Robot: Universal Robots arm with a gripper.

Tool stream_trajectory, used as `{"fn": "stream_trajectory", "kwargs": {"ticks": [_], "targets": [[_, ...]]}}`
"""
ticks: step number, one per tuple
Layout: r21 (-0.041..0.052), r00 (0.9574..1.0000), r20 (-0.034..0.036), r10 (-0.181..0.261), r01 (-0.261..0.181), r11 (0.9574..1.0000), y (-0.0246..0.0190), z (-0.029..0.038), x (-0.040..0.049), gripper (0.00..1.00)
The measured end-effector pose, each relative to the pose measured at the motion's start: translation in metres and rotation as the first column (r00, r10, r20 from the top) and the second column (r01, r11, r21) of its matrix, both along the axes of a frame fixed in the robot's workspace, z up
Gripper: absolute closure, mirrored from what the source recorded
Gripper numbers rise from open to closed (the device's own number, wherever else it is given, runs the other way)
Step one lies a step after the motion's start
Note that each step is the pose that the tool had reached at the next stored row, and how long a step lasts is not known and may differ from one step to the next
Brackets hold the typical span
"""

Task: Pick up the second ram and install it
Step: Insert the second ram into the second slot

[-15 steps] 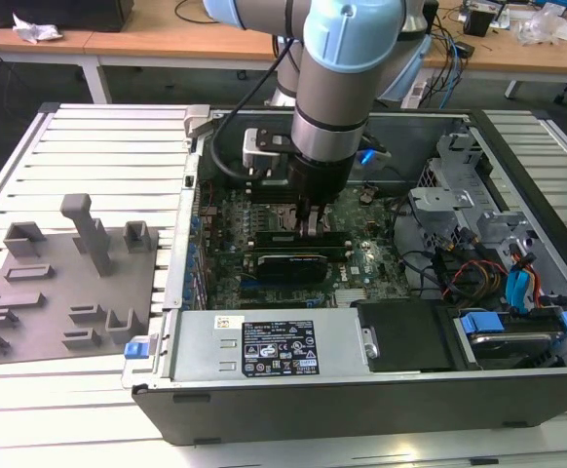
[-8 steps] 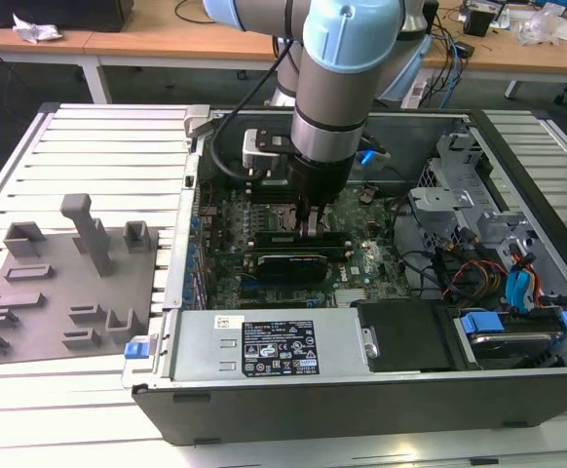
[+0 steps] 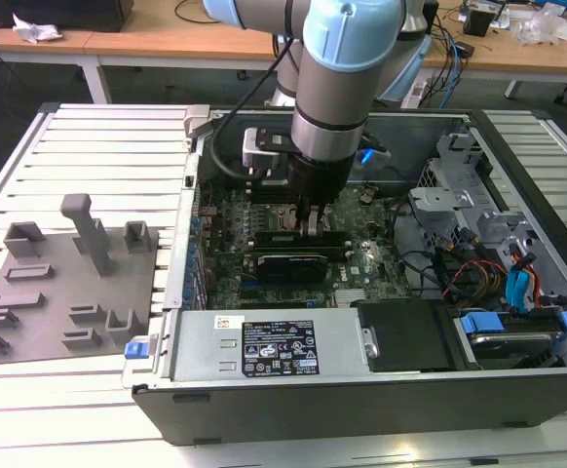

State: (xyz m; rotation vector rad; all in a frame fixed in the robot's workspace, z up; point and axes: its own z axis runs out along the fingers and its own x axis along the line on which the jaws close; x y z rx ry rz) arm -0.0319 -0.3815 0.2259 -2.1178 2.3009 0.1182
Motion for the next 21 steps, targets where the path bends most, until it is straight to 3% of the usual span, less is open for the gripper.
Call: {"fn": "stream_trajectory", "kwargs": {"ticks": [8, 12, 21], "targets": [[0.0002, 1.0000, -0.0004, 0.000, 0.000, 1.0000, -0.0017, -0.0019, 0.0000, 0.86], [0.0109, 1.0000, -0.0004, 0.000, 0.000, 0.9999, -0.0017, -0.0034, -0.0001, 0.86], [0.0101, 1.0000, -0.0005, 0.000, 0.000, 0.9999, -0.0026, -0.0043, 0.0000, 0.86]]}}
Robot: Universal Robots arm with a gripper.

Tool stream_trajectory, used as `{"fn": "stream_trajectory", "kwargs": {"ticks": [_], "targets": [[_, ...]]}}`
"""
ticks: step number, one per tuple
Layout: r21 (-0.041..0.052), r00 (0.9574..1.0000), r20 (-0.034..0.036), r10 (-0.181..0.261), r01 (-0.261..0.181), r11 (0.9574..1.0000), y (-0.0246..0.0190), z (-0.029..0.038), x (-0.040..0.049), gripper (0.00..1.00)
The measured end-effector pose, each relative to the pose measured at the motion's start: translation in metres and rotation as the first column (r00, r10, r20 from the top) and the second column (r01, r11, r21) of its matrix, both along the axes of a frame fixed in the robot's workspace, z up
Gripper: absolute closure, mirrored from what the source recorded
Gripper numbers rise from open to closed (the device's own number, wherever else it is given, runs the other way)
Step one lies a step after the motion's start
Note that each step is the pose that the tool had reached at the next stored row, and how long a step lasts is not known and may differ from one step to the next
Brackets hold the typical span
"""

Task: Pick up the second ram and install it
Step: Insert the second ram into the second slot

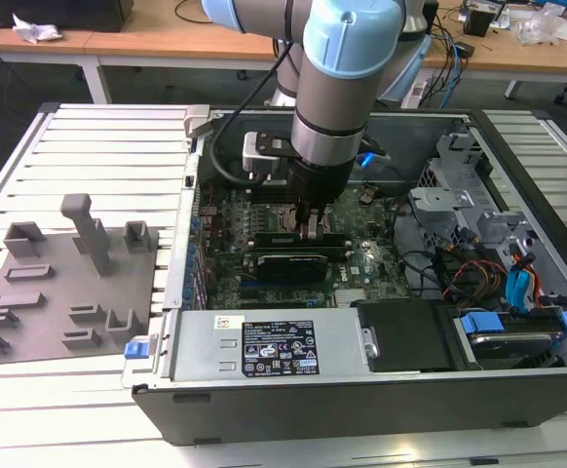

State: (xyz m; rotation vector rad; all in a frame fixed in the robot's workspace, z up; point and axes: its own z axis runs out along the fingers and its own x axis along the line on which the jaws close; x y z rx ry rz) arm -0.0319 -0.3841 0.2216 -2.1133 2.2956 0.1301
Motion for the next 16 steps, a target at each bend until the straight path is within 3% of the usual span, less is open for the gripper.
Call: {"fn": "stream_trajectory", "kwargs": {"ticks": [16], "targets": [[-0.0021, 1.0000, -0.0016, -0.001, 0.001, 1.0000, 0.0000, -0.0006, 0.0009, 0.86]]}}
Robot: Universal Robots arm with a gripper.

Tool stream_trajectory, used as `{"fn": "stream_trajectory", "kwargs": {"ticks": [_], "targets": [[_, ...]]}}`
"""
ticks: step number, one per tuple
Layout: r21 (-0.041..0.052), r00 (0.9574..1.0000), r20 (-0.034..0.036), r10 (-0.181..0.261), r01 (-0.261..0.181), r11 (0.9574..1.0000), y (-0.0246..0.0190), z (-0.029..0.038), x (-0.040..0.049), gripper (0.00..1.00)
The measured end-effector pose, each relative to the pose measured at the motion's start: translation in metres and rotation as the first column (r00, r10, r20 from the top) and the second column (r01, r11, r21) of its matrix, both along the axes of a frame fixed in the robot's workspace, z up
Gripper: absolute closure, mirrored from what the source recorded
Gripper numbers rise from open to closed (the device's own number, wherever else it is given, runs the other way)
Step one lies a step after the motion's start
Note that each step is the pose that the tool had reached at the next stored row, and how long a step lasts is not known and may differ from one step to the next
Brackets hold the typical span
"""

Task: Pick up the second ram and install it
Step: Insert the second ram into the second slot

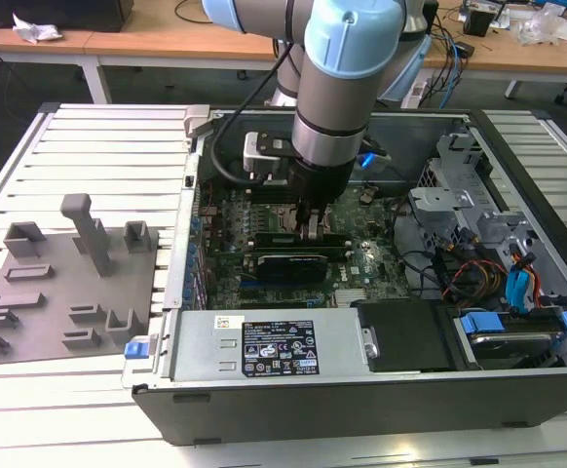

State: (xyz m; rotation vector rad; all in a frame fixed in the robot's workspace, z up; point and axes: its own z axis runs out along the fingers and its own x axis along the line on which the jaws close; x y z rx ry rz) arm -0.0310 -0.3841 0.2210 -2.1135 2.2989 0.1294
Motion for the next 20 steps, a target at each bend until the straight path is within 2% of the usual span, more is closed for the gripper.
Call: {"fn": "stream_trajectory", "kwargs": {"ticks": [12, 13, 14, 16, 18, 19, 20], "targets": [[0.0006, 1.0000, 0.0003, -0.004, 0.004, 1.0000, 0.0001, -0.0041, 0.0001, 0.86], [0.0004, 1.0000, 0.0002, -0.004, 0.004, 1.0000, 0.0001, -0.0041, 0.0000, 0.85], [0.0002, 1.0000, 0.0001, -0.004, 0.004, 1.0000, 0.0000, -0.0020, 0.0000, 0.79], [-0.0001, 1.0000, 0.0001, -0.004, 0.004, 1.0000, 0.0001, 0.0188, 0.0000, 0.79], [-0.0101, 1.0000, 0.0001, -0.004, 0.004, 0.9999, 0.0038, 0.0424, -0.0001, 0.80], [-0.0111, 1.0000, 0.0003, -0.003, 0.004, 0.9999, 0.0041, 0.0448, 0.0000, 0.89], [-0.0113, 1.0000, 0.0003, -0.004, 0.004, 0.9999, 0.0041, 0.0449, -0.0001, 0.89]]}}
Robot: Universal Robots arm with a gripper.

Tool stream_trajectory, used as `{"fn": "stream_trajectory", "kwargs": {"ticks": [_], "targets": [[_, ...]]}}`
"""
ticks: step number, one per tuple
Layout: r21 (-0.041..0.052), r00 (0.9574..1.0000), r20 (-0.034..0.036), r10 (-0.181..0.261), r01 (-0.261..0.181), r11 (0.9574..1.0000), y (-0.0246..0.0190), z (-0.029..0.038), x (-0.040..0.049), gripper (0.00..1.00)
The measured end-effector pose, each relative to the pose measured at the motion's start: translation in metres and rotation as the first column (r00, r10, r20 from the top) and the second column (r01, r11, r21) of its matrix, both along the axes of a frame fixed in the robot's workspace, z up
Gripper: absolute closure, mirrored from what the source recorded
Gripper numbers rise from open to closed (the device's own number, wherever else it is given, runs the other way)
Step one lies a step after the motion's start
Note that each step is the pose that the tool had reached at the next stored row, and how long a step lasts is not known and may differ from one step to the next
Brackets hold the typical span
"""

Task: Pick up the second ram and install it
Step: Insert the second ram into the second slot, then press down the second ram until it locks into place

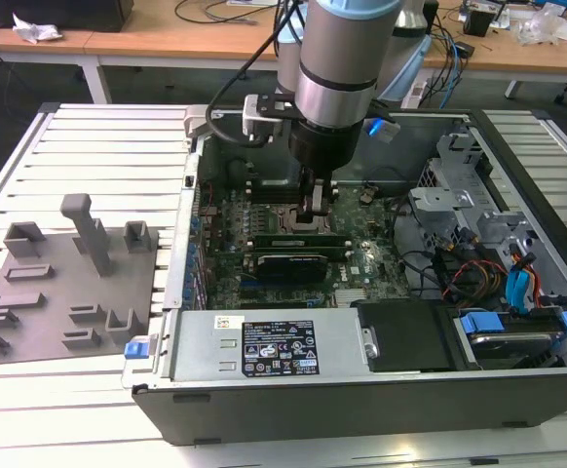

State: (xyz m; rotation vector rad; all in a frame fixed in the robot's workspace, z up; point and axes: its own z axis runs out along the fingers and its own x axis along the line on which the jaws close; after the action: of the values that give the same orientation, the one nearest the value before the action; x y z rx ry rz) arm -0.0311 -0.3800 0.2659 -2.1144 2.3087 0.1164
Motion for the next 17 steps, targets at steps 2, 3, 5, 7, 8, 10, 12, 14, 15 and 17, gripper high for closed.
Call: {"fn": "stream_trajectory", "kwargs": {"ticks": [2, 3, 5, 7, 8, 10, 12, 14, 15, 17], "targets": [[-0.0001, 1.0000, -0.0001, 0.000, 0.000, 1.0000, 0.0000, 0.0001, 0.0000, 0.89], [-0.0001, 1.0000, -0.0001, 0.000, 0.000, 1.0000, 0.0000, 0.0001, 0.0000, 0.89], [-0.0001, 1.0000, -0.0001, 0.000, 0.000, 1.0000, 0.0000, 0.0002, 0.0000, 0.89], [-0.0001, 1.0000, -0.0001, 0.000, 0.000, 1.0000, 0.0000, 0.0002, 0.0000, 0.89], [-0.0002, 1.0000, -0.0001, 0.000, 0.000, 1.0000, 0.0000, 0.0002, 0.0003, 0.89], [-0.0003, 1.0000, -0.0001, 0.001, -0.001, 1.0000, -0.0001, 0.0000, 0.0023, 0.89], [-0.0003, 1.0000, -0.0034, 0.008, -0.008, 1.0000, 0.0000, -0.0031, 0.0173, 0.89], [-0.0008, 0.9999, -0.0083, 0.011, -0.011, 0.9999, 0.0000, -0.0117, 0.0395, 0.89], [-0.0010, 0.9999, -0.0090, 0.012, -0.012, 0.9999, 0.0000, -0.0157, 0.0498, 0.89], [-0.0010, 0.9999, -0.0096, 0.012, -0.012, 0.9999, 0.0000, -0.0271, 0.0607, 0.89]]}}
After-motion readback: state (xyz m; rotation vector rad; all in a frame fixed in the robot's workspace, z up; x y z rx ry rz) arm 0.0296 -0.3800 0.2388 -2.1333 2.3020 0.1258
